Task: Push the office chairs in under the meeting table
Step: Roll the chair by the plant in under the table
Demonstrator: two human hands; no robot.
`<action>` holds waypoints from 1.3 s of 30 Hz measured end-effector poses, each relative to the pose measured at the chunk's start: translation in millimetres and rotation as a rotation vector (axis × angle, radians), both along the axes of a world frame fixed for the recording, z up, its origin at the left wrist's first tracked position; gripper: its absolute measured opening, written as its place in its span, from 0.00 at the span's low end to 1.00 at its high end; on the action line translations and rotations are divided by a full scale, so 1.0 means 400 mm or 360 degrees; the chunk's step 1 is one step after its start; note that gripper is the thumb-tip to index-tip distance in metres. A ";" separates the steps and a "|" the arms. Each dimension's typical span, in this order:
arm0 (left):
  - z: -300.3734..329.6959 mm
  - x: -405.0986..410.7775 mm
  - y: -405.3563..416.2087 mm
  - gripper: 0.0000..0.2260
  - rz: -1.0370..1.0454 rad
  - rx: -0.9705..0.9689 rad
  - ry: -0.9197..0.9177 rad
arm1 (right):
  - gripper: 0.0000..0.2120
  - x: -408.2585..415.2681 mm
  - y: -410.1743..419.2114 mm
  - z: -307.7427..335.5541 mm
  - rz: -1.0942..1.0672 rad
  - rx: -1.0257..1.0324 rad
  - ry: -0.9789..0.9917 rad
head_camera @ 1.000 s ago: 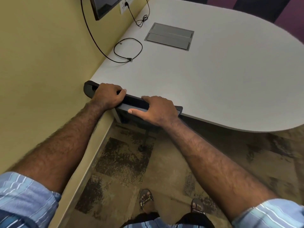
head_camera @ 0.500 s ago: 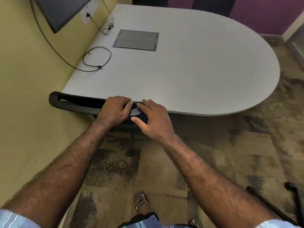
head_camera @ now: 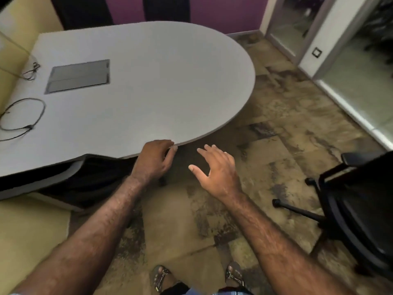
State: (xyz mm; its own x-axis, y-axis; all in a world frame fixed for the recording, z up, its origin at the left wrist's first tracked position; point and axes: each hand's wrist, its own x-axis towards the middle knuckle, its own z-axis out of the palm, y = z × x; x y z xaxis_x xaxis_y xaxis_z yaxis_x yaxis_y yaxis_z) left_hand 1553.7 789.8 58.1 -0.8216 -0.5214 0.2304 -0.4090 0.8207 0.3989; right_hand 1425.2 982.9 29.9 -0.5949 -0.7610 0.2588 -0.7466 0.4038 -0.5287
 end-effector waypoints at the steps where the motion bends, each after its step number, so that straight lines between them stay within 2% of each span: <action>1: 0.001 -0.002 0.006 0.15 -0.0015 0.0019 -0.0011 | 0.29 -0.004 0.004 0.002 -0.0022 -0.0013 0.0014; 6: 0.026 -0.261 0.206 0.15 -0.0380 -0.0013 0.0031 | 0.30 -0.200 0.259 0.024 -0.0383 0.0005 0.0051; 12: 0.063 -0.488 0.427 0.18 -0.0580 0.0008 0.0123 | 0.32 -0.353 0.495 0.060 -0.0670 0.0022 0.0113; 16: 0.068 -0.588 0.540 0.15 -0.0702 0.0019 0.0111 | 0.31 -0.414 0.610 0.093 -0.0768 0.0027 0.0202; 24: 0.127 -0.813 0.815 0.20 -0.1097 -0.0055 0.0034 | 0.34 -0.552 0.917 0.173 -0.1243 0.0068 0.0305; 28: 0.157 -0.878 0.899 0.23 -0.1260 -0.0086 0.0041 | 0.38 -0.595 1.028 0.179 -0.1422 0.0166 0.0334; 34: 0.195 -0.972 1.029 0.23 -0.1513 -0.0177 0.0095 | 0.50 -0.620 1.204 0.165 -0.1698 0.0530 0.0079; 39: 0.202 -1.035 1.092 0.24 -0.1611 -0.0260 0.0050 | 0.58 -0.622 1.279 0.174 -0.1803 0.0644 -0.0210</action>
